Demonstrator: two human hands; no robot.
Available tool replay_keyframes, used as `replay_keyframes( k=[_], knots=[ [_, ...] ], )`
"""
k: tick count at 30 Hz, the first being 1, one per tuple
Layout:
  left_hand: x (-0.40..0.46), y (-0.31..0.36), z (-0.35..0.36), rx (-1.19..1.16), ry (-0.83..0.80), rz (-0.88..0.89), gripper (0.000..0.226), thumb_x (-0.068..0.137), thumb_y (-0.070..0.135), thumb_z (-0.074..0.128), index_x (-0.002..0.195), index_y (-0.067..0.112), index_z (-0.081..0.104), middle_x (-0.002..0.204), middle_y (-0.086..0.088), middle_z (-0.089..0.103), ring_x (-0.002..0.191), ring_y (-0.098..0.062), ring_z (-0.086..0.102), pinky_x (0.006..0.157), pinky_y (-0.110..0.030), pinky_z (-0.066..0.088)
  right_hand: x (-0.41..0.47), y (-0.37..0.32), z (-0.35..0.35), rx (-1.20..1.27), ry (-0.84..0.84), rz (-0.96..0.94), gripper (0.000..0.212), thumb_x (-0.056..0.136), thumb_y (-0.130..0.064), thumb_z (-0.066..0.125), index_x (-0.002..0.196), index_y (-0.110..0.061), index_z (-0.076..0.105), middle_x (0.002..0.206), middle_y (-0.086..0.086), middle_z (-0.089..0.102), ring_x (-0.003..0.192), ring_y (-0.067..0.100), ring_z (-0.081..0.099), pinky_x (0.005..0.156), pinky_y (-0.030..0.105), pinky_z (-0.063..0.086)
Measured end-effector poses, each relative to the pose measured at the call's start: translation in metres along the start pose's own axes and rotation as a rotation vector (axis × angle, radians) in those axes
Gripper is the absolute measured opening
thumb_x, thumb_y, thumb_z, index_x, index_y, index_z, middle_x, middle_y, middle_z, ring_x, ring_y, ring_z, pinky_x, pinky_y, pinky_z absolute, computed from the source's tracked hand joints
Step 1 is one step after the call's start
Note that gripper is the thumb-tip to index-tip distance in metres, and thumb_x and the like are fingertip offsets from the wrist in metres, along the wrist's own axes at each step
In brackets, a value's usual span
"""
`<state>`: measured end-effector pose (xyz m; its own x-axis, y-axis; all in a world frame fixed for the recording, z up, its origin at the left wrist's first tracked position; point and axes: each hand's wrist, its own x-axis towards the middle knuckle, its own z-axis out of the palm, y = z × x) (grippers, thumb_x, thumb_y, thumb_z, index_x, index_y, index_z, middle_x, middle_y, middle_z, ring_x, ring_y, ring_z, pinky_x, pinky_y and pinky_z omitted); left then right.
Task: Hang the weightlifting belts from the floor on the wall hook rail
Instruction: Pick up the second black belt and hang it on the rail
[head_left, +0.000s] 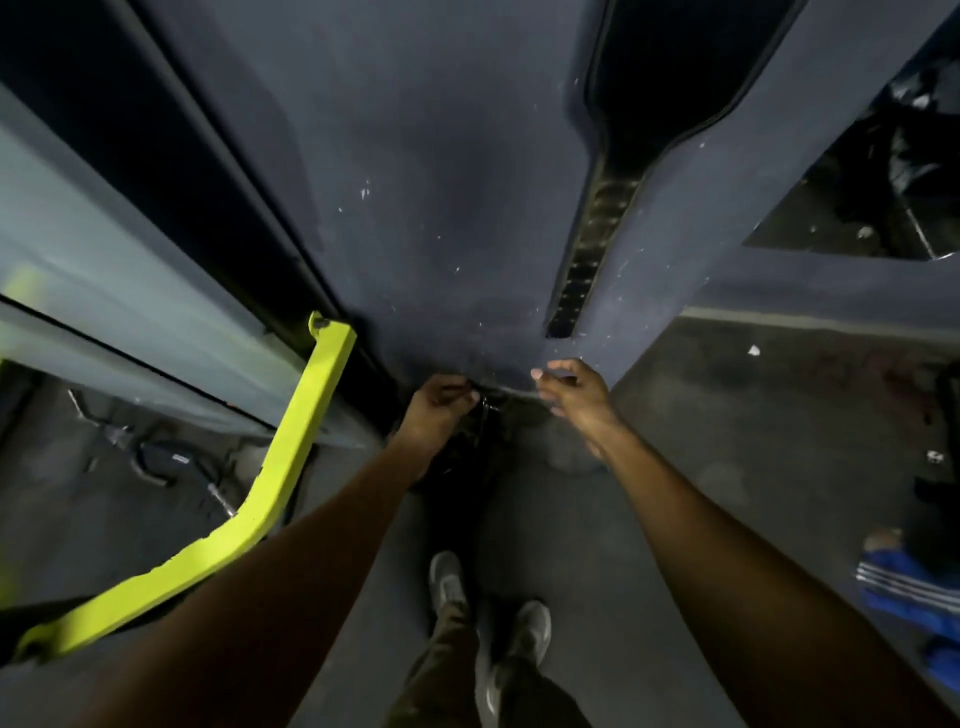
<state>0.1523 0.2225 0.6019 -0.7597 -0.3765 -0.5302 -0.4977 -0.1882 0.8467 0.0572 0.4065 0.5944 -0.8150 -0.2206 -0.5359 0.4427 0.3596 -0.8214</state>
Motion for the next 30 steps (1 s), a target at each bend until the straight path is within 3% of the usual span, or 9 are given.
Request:
replay_keyframes(
  k=[4, 7, 9, 12, 17, 22, 25, 27, 30],
  knots=[
    [0.034, -0.033, -0.019, 0.111, 0.001, -0.054, 0.025, 0.093, -0.001, 0.066, 0.117, -0.002, 0.062, 0.098, -0.016, 0.063, 0.083, -0.022, 0.058, 0.068, -0.024, 0.047, 0.029, 0.031, 0.029, 0.025, 0.023, 0.078, 0.031, 0.096, -0.032, 0.072, 0.12, -0.015, 0.06, 0.114, 0.007, 0.071, 0.086, 0.013, 0.07, 0.07, 0.025, 0.05],
    [0.062, -0.058, -0.026, 0.162, -0.03, -0.102, 0.017, 0.092, -0.001, 0.068, 0.108, 0.005, 0.068, 0.086, 0.0, 0.066, 0.078, -0.016, 0.06, 0.063, -0.018, 0.049, 0.052, 0.057, 0.043, 0.038, 0.041, 0.14, 0.024, 0.096, -0.026, 0.072, 0.113, -0.011, 0.064, 0.099, 0.003, 0.071, 0.078, 0.011, 0.069, 0.07, 0.024, 0.05],
    [0.086, -0.078, -0.027, 0.172, -0.031, -0.156, 0.016, 0.09, -0.001, 0.069, 0.098, 0.014, 0.069, 0.089, -0.001, 0.068, 0.085, -0.02, 0.062, 0.067, -0.025, 0.049, 0.072, 0.076, 0.051, 0.04, 0.026, 0.166, 0.026, 0.096, -0.025, 0.072, 0.114, -0.008, 0.066, 0.097, 0.002, 0.072, 0.082, 0.012, 0.071, 0.075, 0.026, 0.052],
    [0.13, -0.123, -0.024, 0.15, -0.029, -0.279, 0.015, 0.089, -0.002, 0.07, 0.103, 0.004, 0.068, 0.102, -0.017, 0.066, 0.095, -0.029, 0.061, 0.077, -0.033, 0.05, 0.114, 0.123, 0.066, 0.018, -0.013, 0.244, 0.022, 0.097, -0.026, 0.071, 0.111, -0.01, 0.069, 0.1, 0.003, 0.073, 0.087, 0.014, 0.072, 0.076, 0.026, 0.052],
    [0.2, -0.185, -0.006, 0.23, -0.062, -0.291, 0.028, 0.089, -0.005, 0.068, 0.084, 0.023, 0.065, 0.105, -0.019, 0.067, 0.098, -0.03, 0.062, 0.091, -0.044, 0.049, 0.186, 0.193, 0.082, 0.034, 0.001, 0.287, 0.007, 0.097, -0.023, 0.071, 0.1, -0.016, 0.069, 0.092, -0.001, 0.073, 0.082, 0.01, 0.073, 0.076, 0.025, 0.054],
    [0.317, -0.307, 0.013, 0.212, -0.054, -0.316, 0.033, 0.09, -0.014, 0.06, 0.08, 0.017, 0.064, 0.068, 0.006, 0.071, 0.062, -0.006, 0.066, 0.065, -0.021, 0.048, 0.293, 0.308, 0.105, 0.035, -0.057, 0.336, 0.025, 0.1, -0.024, 0.067, 0.118, -0.007, 0.066, 0.11, 0.012, 0.073, 0.109, 0.032, 0.072, 0.1, 0.047, 0.055],
    [0.374, -0.37, 0.022, 0.277, -0.055, -0.291, 0.016, 0.093, -0.009, 0.059, 0.096, 0.006, 0.064, 0.086, -0.003, 0.072, 0.076, -0.009, 0.067, 0.07, -0.02, 0.052, 0.352, 0.369, 0.122, -0.009, -0.074, 0.349, 0.032, 0.101, -0.023, 0.065, 0.125, -0.002, 0.064, 0.123, 0.021, 0.072, 0.115, 0.035, 0.07, 0.105, 0.051, 0.052],
    [0.411, -0.41, 0.029, 0.339, -0.074, -0.285, 0.02, 0.095, -0.001, 0.062, 0.115, -0.001, 0.063, 0.105, -0.015, 0.068, 0.096, -0.024, 0.064, 0.083, -0.031, 0.051, 0.39, 0.407, 0.135, -0.022, -0.091, 0.359, 0.034, 0.103, -0.021, 0.062, 0.128, 0.002, 0.061, 0.122, 0.022, 0.071, 0.112, 0.035, 0.07, 0.1, 0.047, 0.054],
    [0.457, -0.457, 0.037, 0.425, -0.087, -0.272, 0.026, 0.093, 0.01, 0.069, 0.117, 0.0, 0.067, 0.106, -0.014, 0.071, 0.099, -0.025, 0.066, 0.086, -0.033, 0.051, 0.44, 0.454, 0.157, -0.043, -0.134, 0.359, 0.028, 0.105, -0.016, 0.057, 0.125, 0.003, 0.061, 0.108, 0.019, 0.063, 0.101, 0.029, 0.061, 0.066, 0.023, 0.05]
  ],
)
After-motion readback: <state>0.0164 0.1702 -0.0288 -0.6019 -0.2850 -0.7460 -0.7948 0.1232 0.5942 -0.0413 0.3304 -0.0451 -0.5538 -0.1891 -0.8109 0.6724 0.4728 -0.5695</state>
